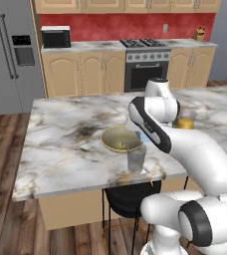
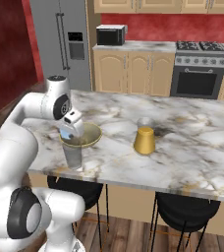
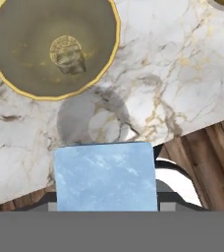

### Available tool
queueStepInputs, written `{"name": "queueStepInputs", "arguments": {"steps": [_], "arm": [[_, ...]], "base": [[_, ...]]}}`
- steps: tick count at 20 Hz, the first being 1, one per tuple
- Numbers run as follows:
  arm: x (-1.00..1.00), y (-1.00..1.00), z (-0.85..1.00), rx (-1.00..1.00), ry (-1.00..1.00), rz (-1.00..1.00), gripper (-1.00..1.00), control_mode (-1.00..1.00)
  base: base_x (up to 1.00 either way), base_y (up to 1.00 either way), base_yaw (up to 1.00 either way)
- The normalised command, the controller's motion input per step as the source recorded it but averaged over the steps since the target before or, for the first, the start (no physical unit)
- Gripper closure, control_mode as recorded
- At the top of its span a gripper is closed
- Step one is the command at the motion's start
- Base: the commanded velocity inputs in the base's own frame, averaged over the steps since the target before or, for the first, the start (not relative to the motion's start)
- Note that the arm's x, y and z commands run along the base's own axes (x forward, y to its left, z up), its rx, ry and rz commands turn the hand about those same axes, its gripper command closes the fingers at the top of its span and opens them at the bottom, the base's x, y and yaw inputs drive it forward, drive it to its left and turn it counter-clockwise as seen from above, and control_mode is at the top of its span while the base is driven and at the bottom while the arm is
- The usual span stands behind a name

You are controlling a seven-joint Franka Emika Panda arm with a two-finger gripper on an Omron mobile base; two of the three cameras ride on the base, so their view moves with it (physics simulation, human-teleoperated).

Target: There are two ice cubes in the ice bowl. Place both ice cubes in the glass cup.

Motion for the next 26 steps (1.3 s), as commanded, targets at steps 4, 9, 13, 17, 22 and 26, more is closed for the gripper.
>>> {"name": "queueStepInputs", "arguments": {"steps": [4,9,13,17,22,26], "arm": [[-0.02,0.01,0.00,0.00,-0.18,0.00,1.00,-1.00],[0.06,0.02,0.00,0.00,-0.14,0.00,1.00,-1.00],[0.24,0.02,0.00,0.00,-0.08,-0.01,1.00,-1.00],[0.18,0.03,0.00,0.00,0.00,0.00,1.00,-1.00],[0.01,0.01,-0.04,0.00,0.02,0.00,1.00,-1.00],[0.00,0.01,-0.13,0.00,0.05,0.00,1.00,-1.00]], "base": [[0.00,0.00,0.00],[0.00,0.00,0.00],[0.00,0.00,0.00],[0.00,0.00,0.00],[0.00,0.00,0.00],[0.00,0.00,0.00]]}}
